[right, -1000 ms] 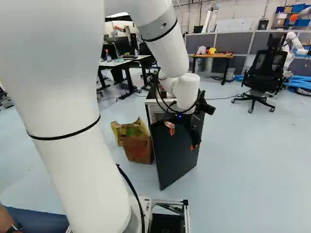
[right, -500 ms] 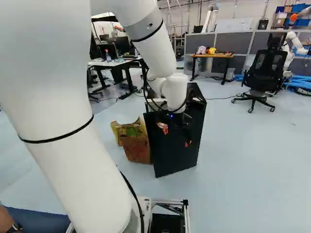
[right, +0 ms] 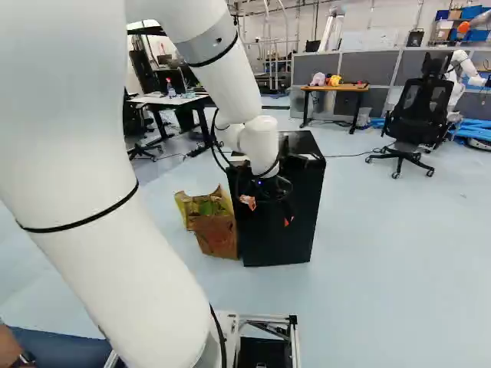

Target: Grab a drink from the fridge

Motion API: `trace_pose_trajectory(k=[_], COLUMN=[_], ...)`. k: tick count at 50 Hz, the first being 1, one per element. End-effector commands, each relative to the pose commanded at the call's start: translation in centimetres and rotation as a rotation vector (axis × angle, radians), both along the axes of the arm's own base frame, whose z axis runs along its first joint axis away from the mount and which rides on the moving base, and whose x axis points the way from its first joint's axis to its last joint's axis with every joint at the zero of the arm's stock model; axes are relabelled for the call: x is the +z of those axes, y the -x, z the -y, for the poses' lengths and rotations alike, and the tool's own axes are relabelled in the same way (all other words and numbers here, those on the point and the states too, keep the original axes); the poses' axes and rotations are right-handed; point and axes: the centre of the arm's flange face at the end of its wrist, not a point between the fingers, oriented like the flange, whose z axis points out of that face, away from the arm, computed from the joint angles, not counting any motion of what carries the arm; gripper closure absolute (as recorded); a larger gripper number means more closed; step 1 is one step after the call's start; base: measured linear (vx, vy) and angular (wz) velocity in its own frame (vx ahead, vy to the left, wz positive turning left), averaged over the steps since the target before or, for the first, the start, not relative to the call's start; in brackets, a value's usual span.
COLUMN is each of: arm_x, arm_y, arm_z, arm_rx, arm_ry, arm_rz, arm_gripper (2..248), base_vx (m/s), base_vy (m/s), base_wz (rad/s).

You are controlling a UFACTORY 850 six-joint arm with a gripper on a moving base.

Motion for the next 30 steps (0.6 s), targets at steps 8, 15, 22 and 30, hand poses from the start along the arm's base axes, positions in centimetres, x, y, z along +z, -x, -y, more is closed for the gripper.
trace_pose_trajectory(k=[8,15,22,30], arm_x=[0.0,0.1,0.1,0.1], arm_y=[-0.4,-1.0,-1.7,-2.6], arm_z=[-1.1,-2.0,-2.7,-3.4], arm_rx=[0.038,0.071,0.102,0.134], arm_ry=[0.014,0.027,0.039,0.052], arm_rz=[0.016,0.031,0.047,0.067], arm_gripper=[3,3,3,3], base_vx=[0.000,0.000,0.000,0.000], base_vy=[0.000,0.000,0.000,0.000], base_wz=[0.000,0.000,0.000,0.000])
